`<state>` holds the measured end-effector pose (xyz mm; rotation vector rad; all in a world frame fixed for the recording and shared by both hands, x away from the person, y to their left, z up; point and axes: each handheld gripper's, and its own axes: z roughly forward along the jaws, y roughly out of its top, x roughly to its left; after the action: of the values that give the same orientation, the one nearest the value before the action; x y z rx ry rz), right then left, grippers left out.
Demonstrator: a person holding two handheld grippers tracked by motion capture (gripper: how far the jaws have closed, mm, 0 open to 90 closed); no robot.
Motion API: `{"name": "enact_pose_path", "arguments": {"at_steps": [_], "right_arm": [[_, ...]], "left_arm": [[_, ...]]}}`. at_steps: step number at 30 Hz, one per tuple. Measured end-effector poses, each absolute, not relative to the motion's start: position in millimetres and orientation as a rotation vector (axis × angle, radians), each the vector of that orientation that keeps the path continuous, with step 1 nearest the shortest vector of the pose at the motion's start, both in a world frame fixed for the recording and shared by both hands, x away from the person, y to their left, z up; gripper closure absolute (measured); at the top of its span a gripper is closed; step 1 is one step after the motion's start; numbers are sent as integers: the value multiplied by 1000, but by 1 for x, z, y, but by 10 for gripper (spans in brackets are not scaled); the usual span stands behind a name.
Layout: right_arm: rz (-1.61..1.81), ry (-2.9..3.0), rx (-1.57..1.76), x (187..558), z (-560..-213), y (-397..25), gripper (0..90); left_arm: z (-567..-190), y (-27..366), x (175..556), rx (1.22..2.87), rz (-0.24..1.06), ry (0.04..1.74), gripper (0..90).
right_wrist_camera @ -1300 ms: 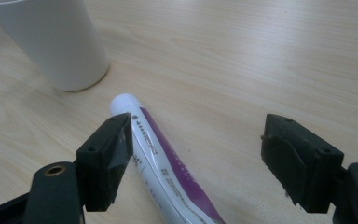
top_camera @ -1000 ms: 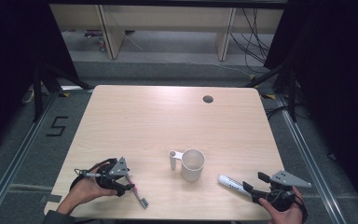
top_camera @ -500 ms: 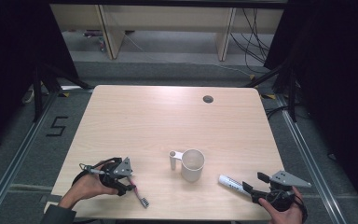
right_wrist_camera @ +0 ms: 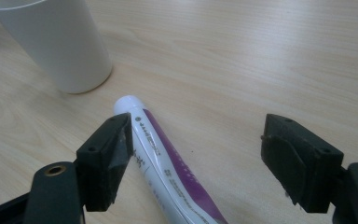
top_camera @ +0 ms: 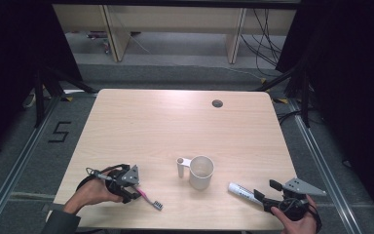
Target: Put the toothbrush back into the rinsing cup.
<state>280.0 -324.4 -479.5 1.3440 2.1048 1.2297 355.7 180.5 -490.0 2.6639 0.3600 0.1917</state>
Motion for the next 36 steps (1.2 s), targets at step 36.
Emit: {"name": "enact_pose_path", "arguments": {"at_steps": [36], "right_arm": [[1246, 2131, 1307, 282, -480, -325, 269]], "left_arm": [[-480, 147, 350, 2927, 78, 470, 823]]}}
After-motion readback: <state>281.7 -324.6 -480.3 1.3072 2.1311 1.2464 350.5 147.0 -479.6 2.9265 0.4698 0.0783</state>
